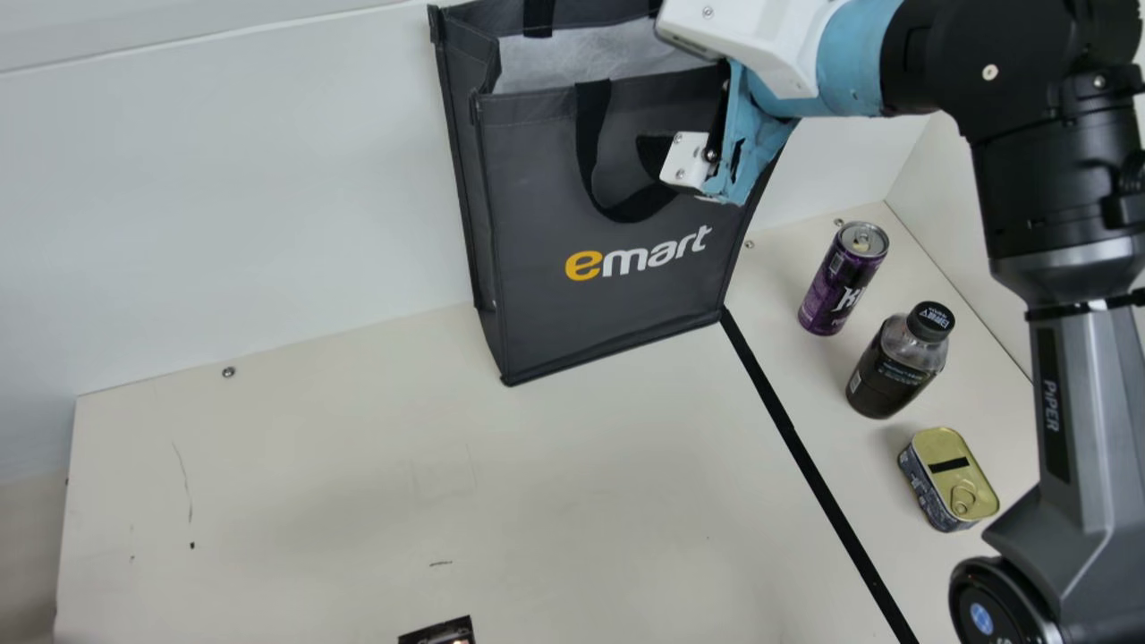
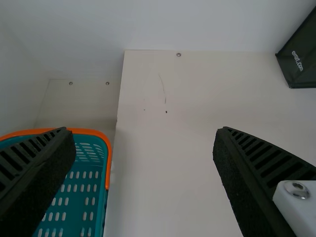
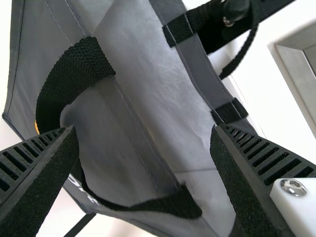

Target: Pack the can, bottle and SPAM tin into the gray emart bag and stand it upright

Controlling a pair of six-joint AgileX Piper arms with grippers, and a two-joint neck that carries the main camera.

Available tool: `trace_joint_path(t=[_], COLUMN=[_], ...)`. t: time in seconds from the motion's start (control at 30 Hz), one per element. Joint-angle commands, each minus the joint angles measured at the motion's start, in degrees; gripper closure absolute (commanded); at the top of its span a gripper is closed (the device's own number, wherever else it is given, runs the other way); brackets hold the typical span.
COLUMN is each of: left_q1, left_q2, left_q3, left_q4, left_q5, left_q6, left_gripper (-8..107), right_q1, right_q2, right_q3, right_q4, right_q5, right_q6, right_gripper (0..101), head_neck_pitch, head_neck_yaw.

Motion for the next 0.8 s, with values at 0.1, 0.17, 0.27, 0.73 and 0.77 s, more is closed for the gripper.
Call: trace_joint_path(t=[0.1, 0.17, 0.27, 0.73, 0.77], left_q1=[0.0, 0.0, 0.0, 0.0, 0.0], left_q2=[0.0, 0.0, 0.0, 0.0, 0.0], left_q3=[0.0, 0.0, 0.0, 0.0, 0.0], left_q4=[0.0, 0.0, 0.0, 0.0, 0.0], left_q5=[0.0, 0.0, 0.0, 0.0, 0.0], left_q6=[0.0, 0.0, 0.0, 0.0, 0.0], left_gripper=[9, 9, 9, 9, 9], right_q1=[0.0, 0.0, 0.1, 0.9, 0.9], right_q2=[1.9, 2.6, 3.5, 5.5, 5.5], right_q3=[-0.9, -1.2, -1.3, 2.6, 3.1], right_q4=[0.8, 1.1, 1.7, 3.8, 3.9], right_q5=[0.0, 0.0, 0.0, 0.0, 0.0], right_q6=[-2.1, -2.9, -3.8, -8.0, -8.3], right_gripper=[6, 6, 6, 6, 13], head_neck_pitch=[-1.3, -1.3, -1.3, -1.3, -1.3], head_neck_yaw=[-0.1, -0.1, -0.1, -0.1, -0.1])
